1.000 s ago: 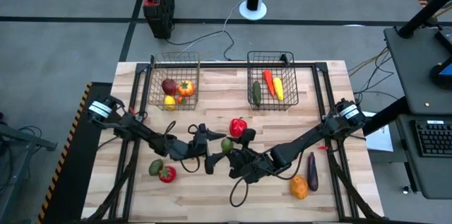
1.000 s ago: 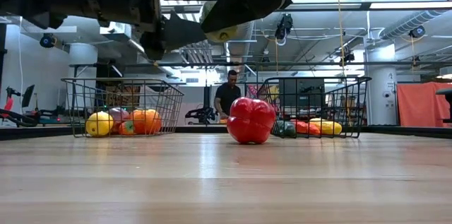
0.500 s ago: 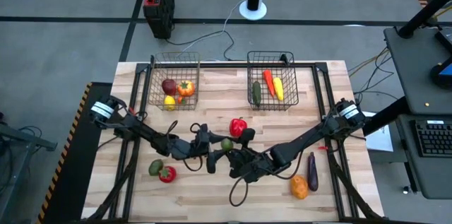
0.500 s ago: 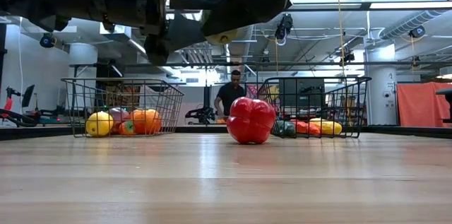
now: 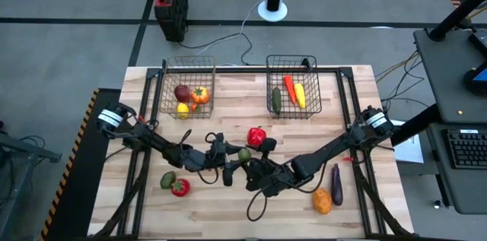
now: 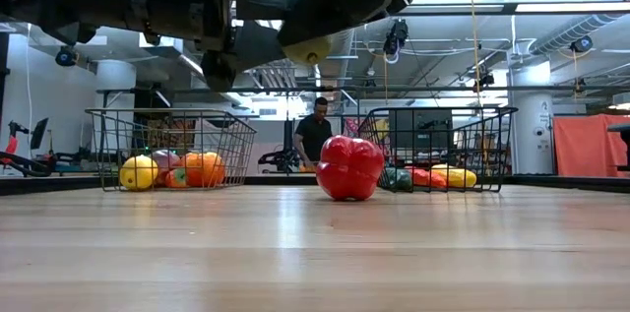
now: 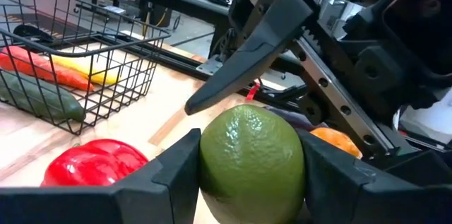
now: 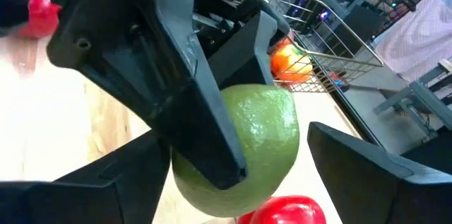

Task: Sort produce into baskets
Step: Put the green lime into the left yellow wire basket

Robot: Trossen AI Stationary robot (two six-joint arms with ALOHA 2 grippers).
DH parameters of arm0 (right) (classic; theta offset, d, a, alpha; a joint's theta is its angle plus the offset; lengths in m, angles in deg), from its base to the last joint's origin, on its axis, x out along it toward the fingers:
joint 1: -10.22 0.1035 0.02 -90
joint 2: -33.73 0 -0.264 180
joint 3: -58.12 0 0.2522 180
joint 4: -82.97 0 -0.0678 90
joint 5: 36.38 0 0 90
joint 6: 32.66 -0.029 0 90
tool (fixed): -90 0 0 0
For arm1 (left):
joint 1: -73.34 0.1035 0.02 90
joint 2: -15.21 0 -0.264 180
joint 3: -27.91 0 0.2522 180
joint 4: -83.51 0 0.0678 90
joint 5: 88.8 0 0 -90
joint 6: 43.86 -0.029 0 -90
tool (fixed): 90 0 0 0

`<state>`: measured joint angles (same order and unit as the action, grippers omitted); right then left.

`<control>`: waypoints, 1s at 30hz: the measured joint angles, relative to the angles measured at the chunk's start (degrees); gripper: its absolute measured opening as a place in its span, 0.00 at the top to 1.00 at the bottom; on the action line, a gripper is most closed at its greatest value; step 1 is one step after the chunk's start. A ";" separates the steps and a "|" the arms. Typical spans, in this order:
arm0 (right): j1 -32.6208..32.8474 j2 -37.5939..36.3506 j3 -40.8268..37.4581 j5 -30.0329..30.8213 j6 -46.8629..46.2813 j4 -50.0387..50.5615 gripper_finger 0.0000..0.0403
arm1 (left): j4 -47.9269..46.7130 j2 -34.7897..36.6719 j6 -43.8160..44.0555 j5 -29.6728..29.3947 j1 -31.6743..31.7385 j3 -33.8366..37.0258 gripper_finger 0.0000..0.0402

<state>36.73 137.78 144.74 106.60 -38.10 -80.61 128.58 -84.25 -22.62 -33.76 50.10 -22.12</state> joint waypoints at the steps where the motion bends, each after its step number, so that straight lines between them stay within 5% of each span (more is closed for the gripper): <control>1: -0.02 -0.10 0.00 0.00 0.01 0.06 0.20 | -0.36 0.32 -0.03 0.04 0.00 0.04 0.55; 7: 0.11 -1.90 0.00 0.10 -1.29 2.07 0.15 | -9.31 6.42 0.26 0.13 0.49 0.31 0.56; 16: 0.11 -4.91 0.00 -0.27 -3.75 4.74 0.13 | -39.77 26.42 0.94 -0.31 6.64 0.11 0.56; 23: 0.09 -4.95 0.00 -0.41 -4.63 4.80 0.13 | -72.81 38.49 1.83 0.27 18.95 -6.87 0.56; 30: 0.09 -4.92 0.00 -0.41 -5.22 4.78 0.13 | -95.09 38.35 -2.65 7.56 36.89 -16.67 0.56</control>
<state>36.81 132.86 144.74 106.19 -43.32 -75.83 33.48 -45.89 -25.28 -26.21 86.99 -38.79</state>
